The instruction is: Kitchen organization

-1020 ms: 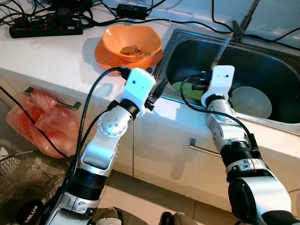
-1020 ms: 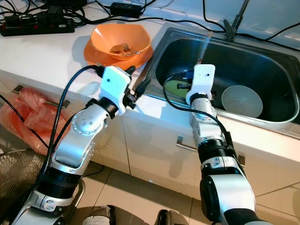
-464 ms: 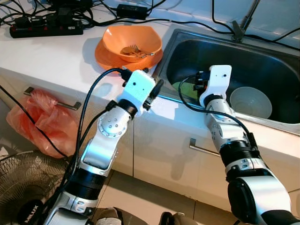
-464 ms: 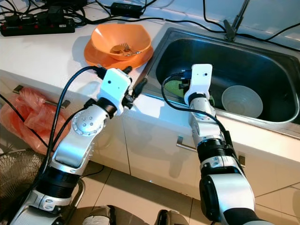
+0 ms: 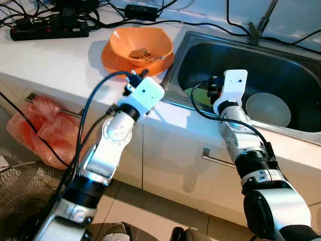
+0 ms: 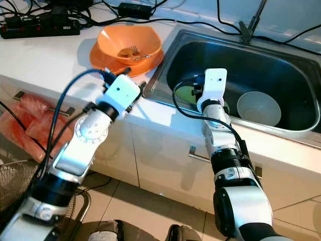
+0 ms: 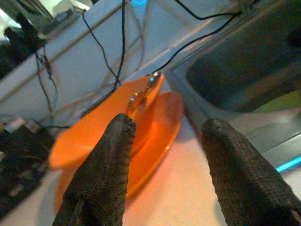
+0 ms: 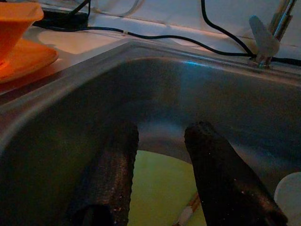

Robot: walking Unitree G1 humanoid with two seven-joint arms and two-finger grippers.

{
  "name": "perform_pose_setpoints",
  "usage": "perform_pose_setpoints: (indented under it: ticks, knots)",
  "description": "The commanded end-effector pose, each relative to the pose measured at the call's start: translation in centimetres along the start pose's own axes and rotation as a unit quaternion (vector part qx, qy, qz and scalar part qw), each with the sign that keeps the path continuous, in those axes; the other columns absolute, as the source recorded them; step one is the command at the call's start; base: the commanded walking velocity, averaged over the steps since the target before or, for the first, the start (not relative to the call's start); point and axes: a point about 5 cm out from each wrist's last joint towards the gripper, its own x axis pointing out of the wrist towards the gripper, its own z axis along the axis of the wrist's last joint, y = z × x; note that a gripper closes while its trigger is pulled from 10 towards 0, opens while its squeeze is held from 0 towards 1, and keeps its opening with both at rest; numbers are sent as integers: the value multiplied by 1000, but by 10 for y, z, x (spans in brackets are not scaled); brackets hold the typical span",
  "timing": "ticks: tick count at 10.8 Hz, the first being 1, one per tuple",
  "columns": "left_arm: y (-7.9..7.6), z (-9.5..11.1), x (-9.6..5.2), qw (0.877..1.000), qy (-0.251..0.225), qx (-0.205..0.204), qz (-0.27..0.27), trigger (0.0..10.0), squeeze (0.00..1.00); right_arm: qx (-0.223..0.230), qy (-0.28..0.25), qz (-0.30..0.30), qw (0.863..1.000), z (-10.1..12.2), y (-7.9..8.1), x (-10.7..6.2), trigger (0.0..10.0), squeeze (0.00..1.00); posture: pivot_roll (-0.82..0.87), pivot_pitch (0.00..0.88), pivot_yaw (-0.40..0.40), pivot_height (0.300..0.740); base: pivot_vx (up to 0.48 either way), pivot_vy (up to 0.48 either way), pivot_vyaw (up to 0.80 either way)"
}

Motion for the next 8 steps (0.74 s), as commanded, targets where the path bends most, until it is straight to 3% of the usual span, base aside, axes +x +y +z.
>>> perform_pose_setpoints:
  ticks: [1,2,8]
  knots:
    - [0,2,5,999,-5,45,-2,10000,0,4,17,-1,1000,-8,0,-2,10000,0,124,126,-71,740,0,0,0]
    - [2,-2,10,994,1,105,-4,10000,0,6,12,-1,1000,-6,0,-2,10000,0,123,125,-70,740,0,0,0]
    - [14,-1,33,980,1,200,17,10000,0,12,6,-4,1000,-5,0,-2,10000,0,115,118,-63,740,0,0,0]
